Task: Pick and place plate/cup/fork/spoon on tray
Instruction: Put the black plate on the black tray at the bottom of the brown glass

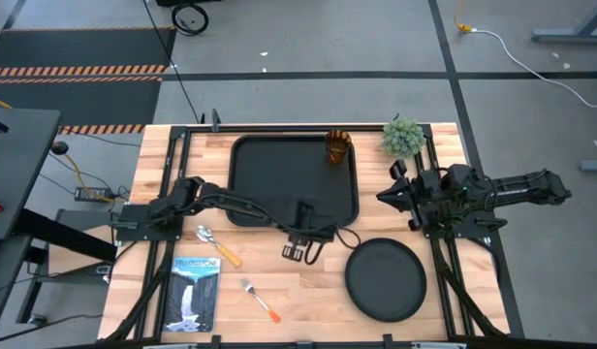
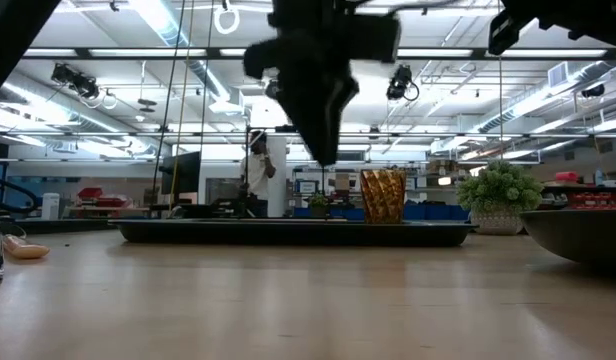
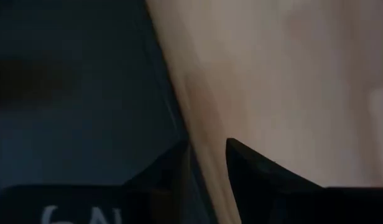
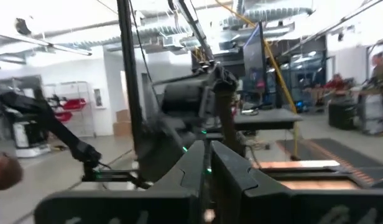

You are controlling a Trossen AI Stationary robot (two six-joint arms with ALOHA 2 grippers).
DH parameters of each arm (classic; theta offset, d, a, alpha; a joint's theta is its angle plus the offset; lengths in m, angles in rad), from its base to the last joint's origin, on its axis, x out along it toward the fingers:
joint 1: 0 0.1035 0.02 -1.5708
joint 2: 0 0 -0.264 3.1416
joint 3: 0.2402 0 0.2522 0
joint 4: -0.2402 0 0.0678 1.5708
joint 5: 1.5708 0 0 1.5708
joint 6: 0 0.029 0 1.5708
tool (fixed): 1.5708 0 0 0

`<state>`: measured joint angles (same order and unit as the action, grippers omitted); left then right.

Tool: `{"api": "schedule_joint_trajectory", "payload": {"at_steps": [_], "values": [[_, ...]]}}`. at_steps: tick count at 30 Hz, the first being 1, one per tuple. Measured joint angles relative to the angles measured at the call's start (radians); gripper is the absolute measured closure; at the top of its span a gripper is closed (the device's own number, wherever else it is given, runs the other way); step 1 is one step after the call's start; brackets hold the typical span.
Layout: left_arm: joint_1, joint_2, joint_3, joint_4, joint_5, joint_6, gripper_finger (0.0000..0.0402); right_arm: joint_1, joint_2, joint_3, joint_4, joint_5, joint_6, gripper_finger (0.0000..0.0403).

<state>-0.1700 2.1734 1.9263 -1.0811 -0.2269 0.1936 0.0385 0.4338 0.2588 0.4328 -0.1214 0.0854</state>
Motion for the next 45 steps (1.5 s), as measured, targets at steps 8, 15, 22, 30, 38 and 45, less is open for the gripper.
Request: {"api": "schedule_joint_trajectory", "payload": {"at_steps": [8, 15, 22, 30, 38, 45], "values": [[0.013, -0.016, 0.001, 0.232, -0.077, 0.150, 0.0299, -0.020, 0.031, 0.000, 0.017, 0.251, -0.146, 0.0371], [0.040, -0.022, 0.001, 0.213, -0.151, 0.308, 0.0299, -0.051, 0.101, 0.000, 0.061, 0.306, -0.052, 0.0371], [0.016, -0.080, -0.002, 0.057, -0.165, 0.175, 0.0299, -0.002, 0.158, 0.000, 0.072, 0.309, 0.083, 0.0371], [-0.044, -0.092, -0.005, -0.117, -0.143, 0.061, 0.0299, 0.038, 0.242, 0.000, 0.103, 0.312, 0.219, 0.0371], [-0.124, -0.099, -0.005, -0.259, -0.142, -0.032, 0.0299, 0.099, 0.358, 0.000, 0.180, 0.348, 0.307, 0.0371], [-0.208, -0.165, -0.005, -0.279, -0.154, -0.052, 0.0299, 0.174, 0.444, 0.003, 0.289, 0.419, 0.304, 0.0371]]}}
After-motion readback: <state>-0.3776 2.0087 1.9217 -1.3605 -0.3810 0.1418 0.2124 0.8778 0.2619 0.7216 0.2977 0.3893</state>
